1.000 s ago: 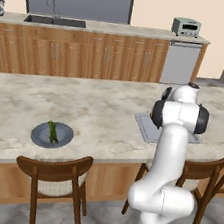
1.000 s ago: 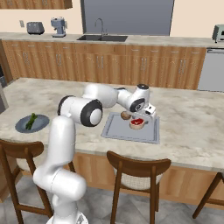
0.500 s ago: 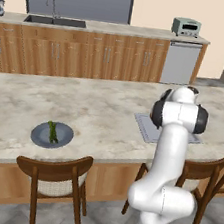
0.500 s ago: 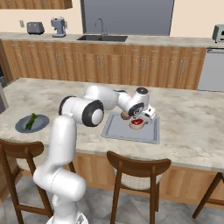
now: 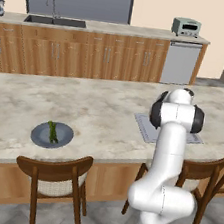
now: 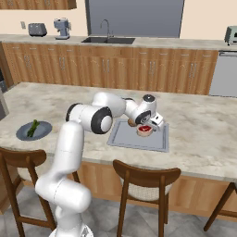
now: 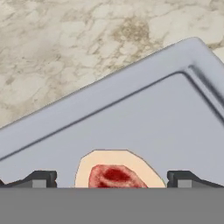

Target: Create a steak meal by picking up the steak and asparagus from the tray and placing them on the plate. Leave the onion on the tray.

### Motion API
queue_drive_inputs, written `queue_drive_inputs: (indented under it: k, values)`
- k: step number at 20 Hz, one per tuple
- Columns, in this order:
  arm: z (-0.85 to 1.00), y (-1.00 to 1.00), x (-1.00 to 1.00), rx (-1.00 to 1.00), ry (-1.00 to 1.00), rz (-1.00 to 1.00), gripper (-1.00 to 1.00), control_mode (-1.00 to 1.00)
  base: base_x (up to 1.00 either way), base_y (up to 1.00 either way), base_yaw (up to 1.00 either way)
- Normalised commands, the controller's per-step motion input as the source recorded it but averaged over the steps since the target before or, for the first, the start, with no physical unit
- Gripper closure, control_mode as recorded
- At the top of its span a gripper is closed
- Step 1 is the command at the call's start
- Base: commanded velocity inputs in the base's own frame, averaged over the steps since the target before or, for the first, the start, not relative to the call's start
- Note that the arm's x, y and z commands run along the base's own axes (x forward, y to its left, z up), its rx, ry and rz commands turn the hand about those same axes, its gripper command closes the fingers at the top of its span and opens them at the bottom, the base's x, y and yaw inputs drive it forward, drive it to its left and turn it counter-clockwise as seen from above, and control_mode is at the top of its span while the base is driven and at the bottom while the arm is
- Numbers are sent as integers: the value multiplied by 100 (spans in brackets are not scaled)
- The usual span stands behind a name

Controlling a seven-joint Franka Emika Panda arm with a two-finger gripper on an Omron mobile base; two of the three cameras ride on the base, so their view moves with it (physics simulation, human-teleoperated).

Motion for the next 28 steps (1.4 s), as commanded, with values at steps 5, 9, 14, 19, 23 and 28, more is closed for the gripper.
queue_drive_inputs:
  k: [5,9,14,19,23,28]
  values:
    - [-40,0,-1,0,0,-2,100,-100,0,0,0]
    - [-14,0,-9,0,0,0,100,-100,0,0,0]
    - [9,0,-32,0,0,0,100,-100,0,0,0]
    - [47,0,-31,0,2,0,100,-100,0,0,0]
    - [51,8,-62,0,4,-4,100,-100,0,0,0]
    - [48,53,-85,0,0,-11,100,-100,0,0,0]
